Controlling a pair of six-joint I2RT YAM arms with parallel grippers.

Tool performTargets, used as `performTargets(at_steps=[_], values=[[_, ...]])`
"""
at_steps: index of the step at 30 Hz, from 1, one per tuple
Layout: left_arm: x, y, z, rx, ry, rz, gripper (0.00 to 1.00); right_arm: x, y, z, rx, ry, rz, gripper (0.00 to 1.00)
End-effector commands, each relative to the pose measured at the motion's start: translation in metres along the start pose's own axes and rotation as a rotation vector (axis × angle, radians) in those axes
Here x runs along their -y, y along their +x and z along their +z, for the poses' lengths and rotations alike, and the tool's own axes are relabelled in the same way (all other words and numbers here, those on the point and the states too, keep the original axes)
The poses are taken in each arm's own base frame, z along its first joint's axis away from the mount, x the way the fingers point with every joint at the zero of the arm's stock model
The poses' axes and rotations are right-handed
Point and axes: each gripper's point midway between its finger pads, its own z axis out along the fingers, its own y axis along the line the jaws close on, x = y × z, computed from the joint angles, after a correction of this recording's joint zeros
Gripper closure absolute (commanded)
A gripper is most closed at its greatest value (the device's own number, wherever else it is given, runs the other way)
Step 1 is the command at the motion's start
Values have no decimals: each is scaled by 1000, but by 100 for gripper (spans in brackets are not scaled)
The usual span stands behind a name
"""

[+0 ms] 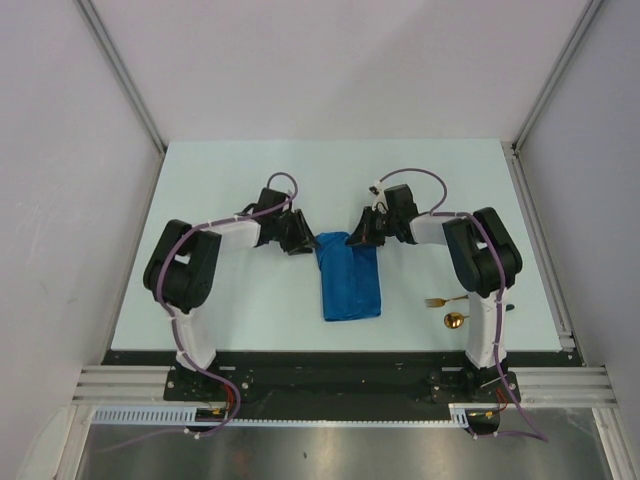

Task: Fold the napkin into a case and place the utensils inside
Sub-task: Smooth out the 2/3-rectangle-folded napkin at the center of the board.

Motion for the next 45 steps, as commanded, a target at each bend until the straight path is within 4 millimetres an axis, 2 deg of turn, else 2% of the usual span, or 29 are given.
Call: performTargets(at_steps=[1,5,14,18,19,22,25,27,32,33,36,38,41,43,44,45], values=[[33,-17,0,28,127,17,61,-6,-11,5,19,-36,-16,98],[39,-25,5,50,156,38,62,-7,-7,7,6,-51,-1,100],[38,-20,15,38,187,40,62,-16,-8,12,0,-73,-6,100],[21,-21,13,54,67,67,64,-21,-10,11,6,-80,-4,100],[10,-17,10,38,9,60,62,-21,-11,10,7,-82,-5,100],[12,-23,7,61,-21,110,57,-23,-16,6,19,-78,-10,100],[17,-21,6,57,-29,133,57,-20,-26,1,36,-59,-16,97],[19,-17,8,44,-44,141,56,-17,-26,-1,23,-44,-14,88],[38,-29,-24,139,-95,216,45,-27,-31,-14,30,-37,-53,75],[46,-32,-37,169,-89,229,42,-29,-30,-17,27,-33,-53,73],[59,-35,-55,214,-80,241,41,-37,-33,-28,34,-20,-64,68],[57,-32,-60,223,-81,229,40,-39,-36,-31,49,5,-83,64],[54,-27,-65,236,-75,217,43,-47,-36,-33,44,9,-94,62],[58,-24,-61,229,-42,220,50,-53,-38,-30,47,-5,-93,62],[57,-15,-53,186,-20,205,54,-55,-38,-28,45,-11,-92,62],[56,-14,-48,173,-17,198,61,-63,-38,-23,46,-34,-84,64]])
